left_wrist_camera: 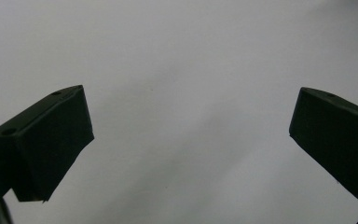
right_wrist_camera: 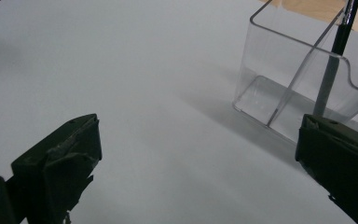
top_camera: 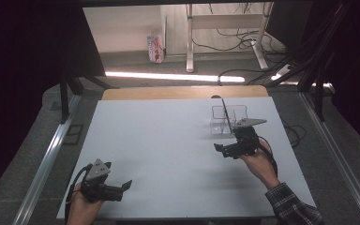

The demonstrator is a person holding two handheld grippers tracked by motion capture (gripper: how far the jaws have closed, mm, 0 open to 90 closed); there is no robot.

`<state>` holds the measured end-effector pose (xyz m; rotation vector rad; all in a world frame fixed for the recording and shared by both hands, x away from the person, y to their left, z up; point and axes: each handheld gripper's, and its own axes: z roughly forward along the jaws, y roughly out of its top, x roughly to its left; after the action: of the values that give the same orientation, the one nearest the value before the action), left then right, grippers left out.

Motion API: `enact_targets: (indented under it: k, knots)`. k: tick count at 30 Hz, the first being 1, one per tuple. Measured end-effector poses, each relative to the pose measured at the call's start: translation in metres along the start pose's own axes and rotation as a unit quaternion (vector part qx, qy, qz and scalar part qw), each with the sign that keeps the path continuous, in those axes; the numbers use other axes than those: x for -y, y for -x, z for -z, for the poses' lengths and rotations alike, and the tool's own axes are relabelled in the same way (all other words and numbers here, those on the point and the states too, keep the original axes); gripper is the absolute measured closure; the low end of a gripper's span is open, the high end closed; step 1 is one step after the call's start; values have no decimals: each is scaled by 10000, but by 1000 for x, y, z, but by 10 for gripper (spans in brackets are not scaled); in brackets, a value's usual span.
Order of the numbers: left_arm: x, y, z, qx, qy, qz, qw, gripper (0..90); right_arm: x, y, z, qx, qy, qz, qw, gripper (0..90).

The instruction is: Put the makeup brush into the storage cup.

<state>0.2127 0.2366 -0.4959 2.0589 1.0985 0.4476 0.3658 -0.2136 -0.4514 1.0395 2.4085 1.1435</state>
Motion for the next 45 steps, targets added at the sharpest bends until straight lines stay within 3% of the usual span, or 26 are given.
enact_targets:
  k: [14, 20, 36, 45]
  knots:
    - [0, 1, -1, 29, -24, -16, 10000, 0, 16, -12, 6, -212, -236, 200, 9993, 0]
    - [0, 1, 0, 31, -19, -20, 10000, 0, 21, -18, 14, -108, -225, 314, 9992, 0]
    - [0, 1, 0, 29, -28, -17, 10000, 0, 37, -27, 34, -79, -54, 232, 9997, 0]
    - [0, 1, -1, 29, -37, -21, 10000, 0, 48, -30, 40, -90, -159, 195, 9996, 0]
